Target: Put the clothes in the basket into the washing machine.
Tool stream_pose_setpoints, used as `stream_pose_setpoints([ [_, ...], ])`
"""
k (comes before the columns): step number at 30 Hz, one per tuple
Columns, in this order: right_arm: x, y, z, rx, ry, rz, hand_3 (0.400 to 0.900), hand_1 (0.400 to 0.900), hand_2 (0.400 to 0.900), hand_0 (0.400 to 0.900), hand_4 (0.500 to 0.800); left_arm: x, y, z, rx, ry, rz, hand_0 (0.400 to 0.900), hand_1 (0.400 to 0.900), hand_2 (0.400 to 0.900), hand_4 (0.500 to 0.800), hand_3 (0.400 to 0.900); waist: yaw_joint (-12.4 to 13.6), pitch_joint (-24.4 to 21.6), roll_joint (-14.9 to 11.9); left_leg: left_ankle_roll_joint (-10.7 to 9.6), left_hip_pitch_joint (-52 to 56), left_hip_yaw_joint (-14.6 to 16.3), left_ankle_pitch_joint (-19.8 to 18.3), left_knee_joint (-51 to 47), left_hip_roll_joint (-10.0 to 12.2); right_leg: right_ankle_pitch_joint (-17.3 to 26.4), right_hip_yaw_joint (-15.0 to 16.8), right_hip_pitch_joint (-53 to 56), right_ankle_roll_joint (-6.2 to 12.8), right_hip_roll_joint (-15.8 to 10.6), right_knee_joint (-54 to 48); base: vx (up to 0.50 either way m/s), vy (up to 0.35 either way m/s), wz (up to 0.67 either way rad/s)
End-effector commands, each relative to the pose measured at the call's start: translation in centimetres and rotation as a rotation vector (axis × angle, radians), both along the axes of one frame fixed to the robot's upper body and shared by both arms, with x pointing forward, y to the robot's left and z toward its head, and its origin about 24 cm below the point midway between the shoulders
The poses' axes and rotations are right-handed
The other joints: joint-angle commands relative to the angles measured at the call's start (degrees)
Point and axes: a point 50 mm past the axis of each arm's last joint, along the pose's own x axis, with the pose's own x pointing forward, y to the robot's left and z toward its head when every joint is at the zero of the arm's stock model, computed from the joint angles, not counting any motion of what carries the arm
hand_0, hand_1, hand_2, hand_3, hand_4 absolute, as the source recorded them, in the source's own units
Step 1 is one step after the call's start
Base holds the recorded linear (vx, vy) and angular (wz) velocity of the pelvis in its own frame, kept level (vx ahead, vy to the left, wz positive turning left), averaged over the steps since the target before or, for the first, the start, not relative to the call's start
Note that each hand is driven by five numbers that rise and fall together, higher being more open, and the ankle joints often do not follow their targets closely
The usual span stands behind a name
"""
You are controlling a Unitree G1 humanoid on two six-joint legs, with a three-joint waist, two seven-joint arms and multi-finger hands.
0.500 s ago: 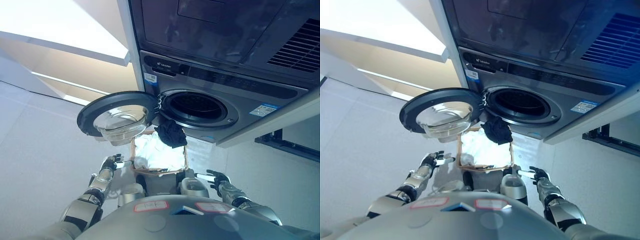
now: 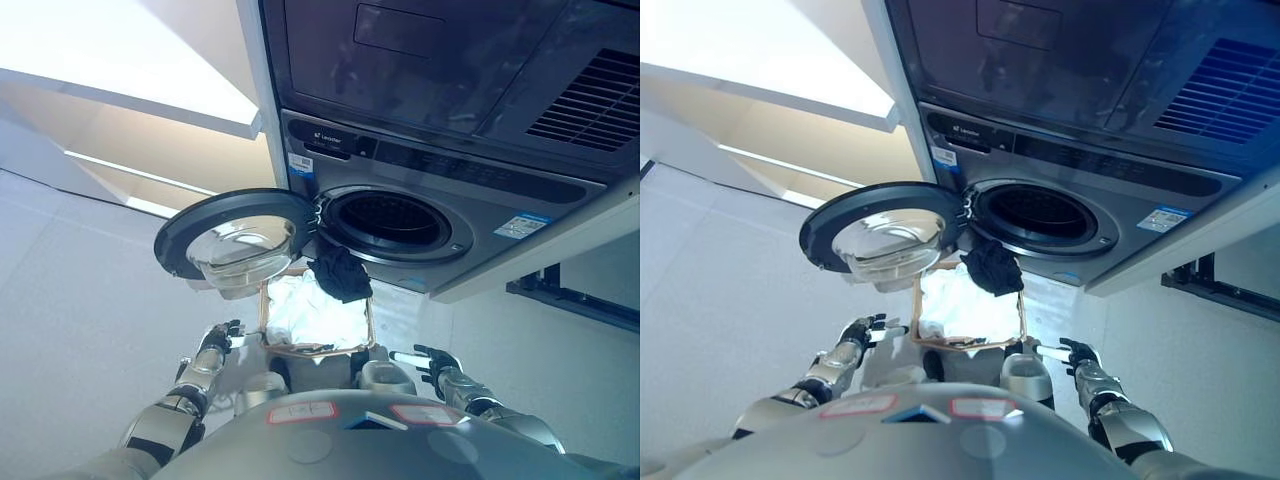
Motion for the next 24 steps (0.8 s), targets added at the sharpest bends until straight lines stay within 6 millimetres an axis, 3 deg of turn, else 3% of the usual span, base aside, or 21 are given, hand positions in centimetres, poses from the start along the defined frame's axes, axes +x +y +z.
stream_pose_setpoints([
  [1, 1.8, -1.5, 0.7, -0.068, -0.012, 0.045, 0.9, 0.9, 0.9, 0.9, 0.8, 1.9, 0.8, 0.6, 0.036, -0.036, 0.017, 0.9, 0.9, 0.9, 0.8, 0.9, 0.0, 1.4, 0.8, -2.1, 0.1, 2.0, -4.4, 0.3, 1.7, -5.2, -1.6, 2.2, 4.04, -1.9, 0.0, 0.0, 0.0, 0.0],
  [8, 2.6, -1.9, 1.0, -0.092, -0.027, 0.077, 0.9, 0.9, 0.9, 0.9, 0.8, 2.0, 1.3, 0.7, 0.057, -0.039, 0.033, 0.9, 0.9, 0.9, 0.8, 0.9, 0.1, 1.9, 1.0, -1.4, -0.2, 1.5, -4.7, 0.3, 1.0, -5.1, -1.5, 1.7, 4.13, -2.1, 0.7, 0.01, 0.013, 0.01],
  [12, 5.4, -2.2, 1.9, -0.162, -0.06, 0.266, 0.9, 0.9, 0.9, 0.9, 0.8, 2.8, 1.7, 1.2, 0.081, -0.062, 0.01, 0.9, 0.9, 0.9, 0.8, 0.9, 1.0, 3.5, 1.6, 0.1, -2.1, 0.8, -4.3, 0.3, 0.4, -6.4, -0.3, -4.4, 4.63, -2.7, 10.5, -0.04, 0.055, -0.06],
  [14, 5.4, -2.2, 1.9, -0.162, -0.06, 0.266, 0.9, 0.9, 0.9, 0.9, 0.8, 2.8, 1.7, 1.2, 0.081, -0.062, 0.01, 0.9, 0.9, 0.9, 0.8, 0.9, 1.0, 3.4, 1.6, 0.1, -2.1, 0.8, -4.3, 0.3, 0.4, -6.4, -0.3, -4.5, 4.63, -2.7, 10.5, -0.05, 0.024, 0.14],
  [15, 8.4, -2.3, 3.1, -0.232, -0.122, 0.42, 0.9, 0.9, 0.9, 0.9, 0.8, 4.3, 2.1, 1.8, 0.097, -0.106, -0.013, 0.9, 0.9, 0.9, 0.8, 0.9, 0.2, 5.6, 2.1, 0.7, -3.9, -0.6, -3.2, 0.3, 0.3, -6.2, 3.4, -10.4, 5.76, -1.7, 19.3, -0.1, 0.041, 0.59],
  [16, 11.4, -2.3, 4.6, -0.304, -0.186, 0.567, 0.9, 0.9, 0.9, 0.9, 0.8, 5.4, 2.4, 2.3, 0.119, -0.135, -0.033, 0.9, 0.9, 0.9, 0.8, 0.9, -0.2, 6.7, 2.6, 0.4, -5.6, -2.1, -2.7, 0.3, -0.2, -6.9, 8.9, -11.7, 5.99, -1.0, 16.4, -0.08, 0.004, 0.61],
  [17, 12.1, -2.3, 5.1, -0.331, -0.209, 0.598, 0.9, 0.9, 0.9, 0.9, 0.8, 5.6, 2.6, 2.5, 0.129, -0.145, -0.034, 0.9, 0.9, 0.9, 0.8, 0.9, 0.3, 6.8, 2.6, 0.2, -6.4, -2.3, -2.5, 0.3, -0.2, -6.1, 9.6, -12.2, 5.42, -1.7, 13.8, -0.02, -0.094, 0.33],
  [19, 14.8, -1.1, 6.4, -0.387, -0.266, 0.768, 0.9, 0.9, 0.9, 0.9, 0.8, 6.3, 3.0, 3.0, 0.147, -0.171, -0.022, 0.9, 0.9, 0.9, 0.8, 0.9, 1.4, 8.0, 2.0, -0.8, -8.1, -2.3, -1.9, 0.3, 0.2, -2.8, 6.9, -13.1, 4.77, -3.9, 8.7, 0.0, -0.162, 0.12],
  [20, 15.1, -1.1, 6.7, -0.418, -0.265, 0.834, 0.9, 0.9, 0.9, 0.9, 0.8, 6.4, 3.1, 3.0, 0.148, -0.174, -0.015, 0.9, 0.9, 0.9, 0.8, 0.9, 1.7, 8.2, 1.5, -1.2, -8.6, -2.5, -1.7, 0.3, 0.2, -2.5, 5.9, -12.6, 4.73, -4.3, 7.4, 0.06, -0.164, 0.34],
  [23, 18.4, -0.2, 9.1, -0.523, -0.354, 1.0, 0.9, 0.9, 0.9, 0.9, 0.8, 7.4, 2.6, 3.3, 0.135, -0.21, 0.014, 0.9, 0.9, 0.9, 0.8, 0.9, 2.8, 10.7, 1.3, -2.4, -11.6, -3.5, -0.2, 0.3, 1.2, -2.3, 3.5, -14.6, 4.14, -3.9, 7.2, -0.02, -0.139, 0.36],
  [24, 18.4, -0.2, 9.1, -0.523, -0.355, 1.0, 0.9, 0.9, 0.9, 0.9, 0.8, 7.4, 2.6, 3.3, 0.135, -0.21, 0.015, 0.9, 0.9, 0.9, 0.8, 0.9, 2.7, 10.6, 1.3, -2.4, -11.8, -3.6, -0.2, 0.3, 1.2, -2.3, 3.4, -14.7, 4.13, -3.9, 7.2, -0.07, -0.183, 0.51],
])
